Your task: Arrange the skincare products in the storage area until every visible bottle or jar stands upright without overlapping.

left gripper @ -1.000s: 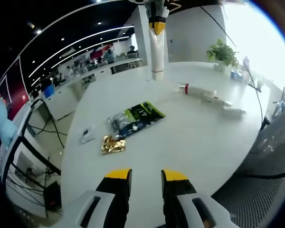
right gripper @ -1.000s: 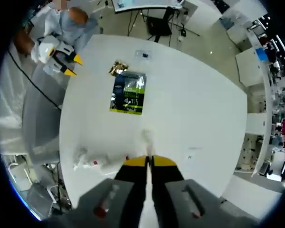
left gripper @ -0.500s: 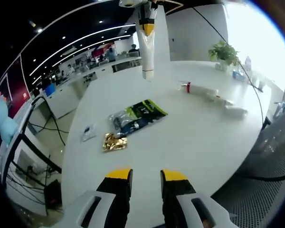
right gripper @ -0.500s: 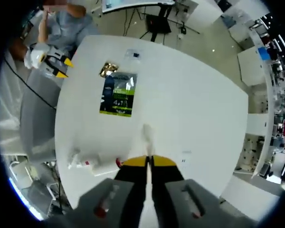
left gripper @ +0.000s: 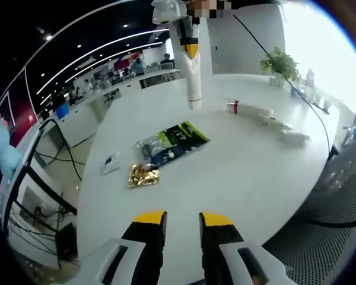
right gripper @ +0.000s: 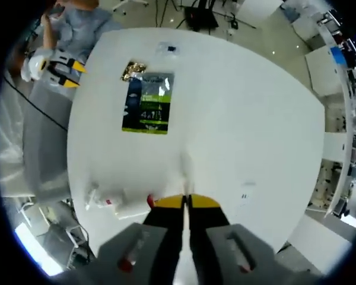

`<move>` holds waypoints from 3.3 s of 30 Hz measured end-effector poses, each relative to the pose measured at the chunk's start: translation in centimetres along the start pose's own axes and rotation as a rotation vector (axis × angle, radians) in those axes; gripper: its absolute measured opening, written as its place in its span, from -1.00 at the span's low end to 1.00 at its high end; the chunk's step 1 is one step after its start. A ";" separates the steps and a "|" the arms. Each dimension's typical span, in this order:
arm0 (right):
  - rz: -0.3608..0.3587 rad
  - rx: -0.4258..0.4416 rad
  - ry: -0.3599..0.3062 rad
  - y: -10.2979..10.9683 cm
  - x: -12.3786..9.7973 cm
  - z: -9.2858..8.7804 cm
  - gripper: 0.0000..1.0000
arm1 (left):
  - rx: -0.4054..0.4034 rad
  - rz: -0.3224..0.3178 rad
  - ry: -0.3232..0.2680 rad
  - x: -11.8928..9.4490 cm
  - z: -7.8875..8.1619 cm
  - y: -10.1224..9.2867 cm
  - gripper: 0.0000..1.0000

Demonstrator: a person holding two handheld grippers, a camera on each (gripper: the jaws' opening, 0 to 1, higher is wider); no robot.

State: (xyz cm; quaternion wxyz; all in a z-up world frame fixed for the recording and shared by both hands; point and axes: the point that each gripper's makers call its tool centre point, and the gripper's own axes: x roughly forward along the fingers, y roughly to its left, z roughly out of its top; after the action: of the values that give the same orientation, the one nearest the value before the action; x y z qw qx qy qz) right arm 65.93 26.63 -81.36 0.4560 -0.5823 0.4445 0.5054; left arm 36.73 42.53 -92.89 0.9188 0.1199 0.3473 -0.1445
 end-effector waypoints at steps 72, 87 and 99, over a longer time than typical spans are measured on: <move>0.025 0.775 -0.377 3.3 2.2 -8.8 0.07 | 0.044 -0.012 0.020 0.2 -0.7 -0.6 -0.57; 0.096 1.012 -0.240 12.9 13.9 -10.4 -0.01 | 0.042 -0.018 0.031 0.4 -1.0 -0.7 -0.58; 0.084 1.018 -0.178 13.2 16.5 -11.0 -0.34 | 0.044 -0.020 0.052 0.5 -1.3 -0.7 -0.61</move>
State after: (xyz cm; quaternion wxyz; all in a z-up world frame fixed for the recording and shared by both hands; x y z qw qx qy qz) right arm 56.56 12.44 -98.08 0.6969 -0.2232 0.6164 0.2909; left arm 36.03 42.24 -94.26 0.9051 0.1403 0.3689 -0.1583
